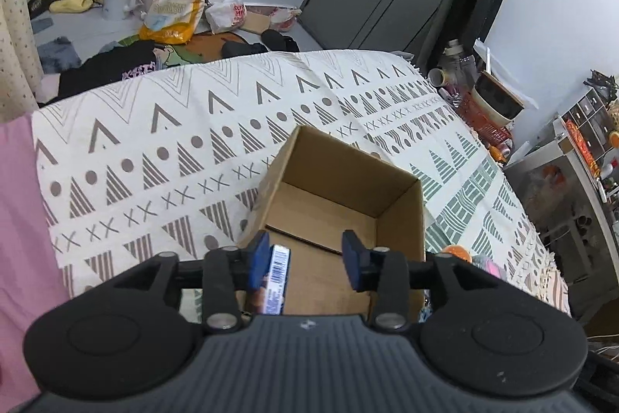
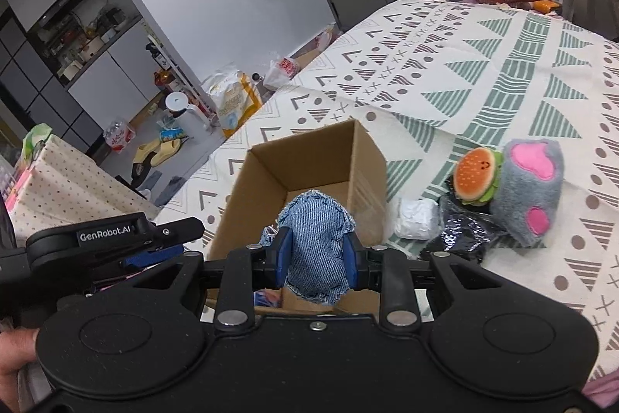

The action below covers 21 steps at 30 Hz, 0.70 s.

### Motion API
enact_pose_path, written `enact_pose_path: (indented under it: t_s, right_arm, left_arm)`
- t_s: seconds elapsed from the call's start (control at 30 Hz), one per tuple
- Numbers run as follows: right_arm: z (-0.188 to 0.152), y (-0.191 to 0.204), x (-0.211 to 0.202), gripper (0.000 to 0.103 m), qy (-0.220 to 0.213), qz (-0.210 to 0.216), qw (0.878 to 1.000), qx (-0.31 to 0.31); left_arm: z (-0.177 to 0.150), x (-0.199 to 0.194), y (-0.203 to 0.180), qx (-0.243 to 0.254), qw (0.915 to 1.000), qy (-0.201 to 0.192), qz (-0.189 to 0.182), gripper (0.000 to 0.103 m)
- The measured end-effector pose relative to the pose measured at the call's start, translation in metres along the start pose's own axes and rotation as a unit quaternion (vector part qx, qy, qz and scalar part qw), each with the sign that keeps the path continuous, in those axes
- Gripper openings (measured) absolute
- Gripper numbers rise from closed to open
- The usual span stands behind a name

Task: Organize soft objects
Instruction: 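Carry the tissue pack and denim patch into the cardboard box and release both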

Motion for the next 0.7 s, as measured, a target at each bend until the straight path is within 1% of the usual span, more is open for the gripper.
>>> enact_pose_path:
  t_s: [0.1,0.17,0.23,0.27,0.3,0.33,0.37,0.4,0.47,0.5,0.57,0.63,0.7]
  right_arm:
    - [0.002,0.003,0.001,0.03,-0.008,0.017,1.0,0.002]
    - [0.004,0.006,0.001,0.036,-0.015,0.028,0.999,0.005]
    - [0.005,0.006,-0.001,0.043,-0.021,0.032,0.999,0.004]
    - [0.006,0.006,-0.002,0.055,-0.02,0.032,0.999,0.004]
    - [0.006,0.005,-0.005,0.063,-0.022,0.029,0.999,0.006]
    - [0.007,0.004,-0.009,0.077,-0.028,0.023,0.999,0.008]
    - [0.008,0.003,-0.013,0.086,-0.033,0.016,0.999,0.008]
    - [0.008,0.001,-0.018,0.089,-0.039,0.007,0.999,0.008]
    - [0.01,-0.006,-0.026,0.093,-0.042,-0.01,0.999,0.018]
    - [0.01,-0.011,-0.031,0.093,-0.041,-0.015,0.999,0.028]
    - [0.011,-0.017,-0.04,0.093,-0.032,-0.016,0.998,0.045]
    - [0.013,-0.023,-0.052,0.094,-0.022,-0.025,0.998,0.056]
    - [0.018,-0.027,-0.066,0.097,-0.025,-0.031,0.997,0.061]
  left_arm:
    - [0.0,-0.004,0.001,0.005,1.0,-0.002,0.002,0.05]
    - [0.0,-0.007,-0.001,0.012,0.9999,-0.005,0.007,0.054]
    - [0.0,-0.01,-0.003,0.019,0.9997,-0.009,0.015,0.064]
    - [-0.001,-0.013,-0.004,0.021,0.9995,-0.013,0.017,0.066]
    - [-0.001,-0.015,-0.005,0.024,0.9994,-0.017,0.019,0.069]
    - [-0.001,-0.018,-0.007,0.027,0.9991,-0.023,0.022,0.073]
    - [-0.001,-0.021,-0.008,0.031,0.9988,-0.028,0.025,0.076]
    - [-0.001,-0.024,-0.01,0.035,0.9984,-0.034,0.029,0.079]
    - [-0.001,-0.03,-0.013,0.042,0.9973,-0.046,0.039,0.08]
    - [-0.001,-0.032,-0.015,0.047,0.9967,-0.049,0.044,0.08]
    - [-0.001,-0.036,-0.019,0.051,0.9959,-0.052,0.053,0.081]
    - [-0.002,-0.041,-0.024,0.051,0.9956,-0.053,0.059,0.082]
    - [-0.004,-0.044,-0.03,0.053,0.9955,-0.052,0.059,0.083]
Point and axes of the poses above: each gripper's, at about its wrist camera, not at the fingertips, and x roughly the way its jaws point, y to its left, z to its top, the point moved 6 cm from there along x, roughly the way its jaws point, and after that the axes turned 14 degrees about z, right-handed, at the moved point
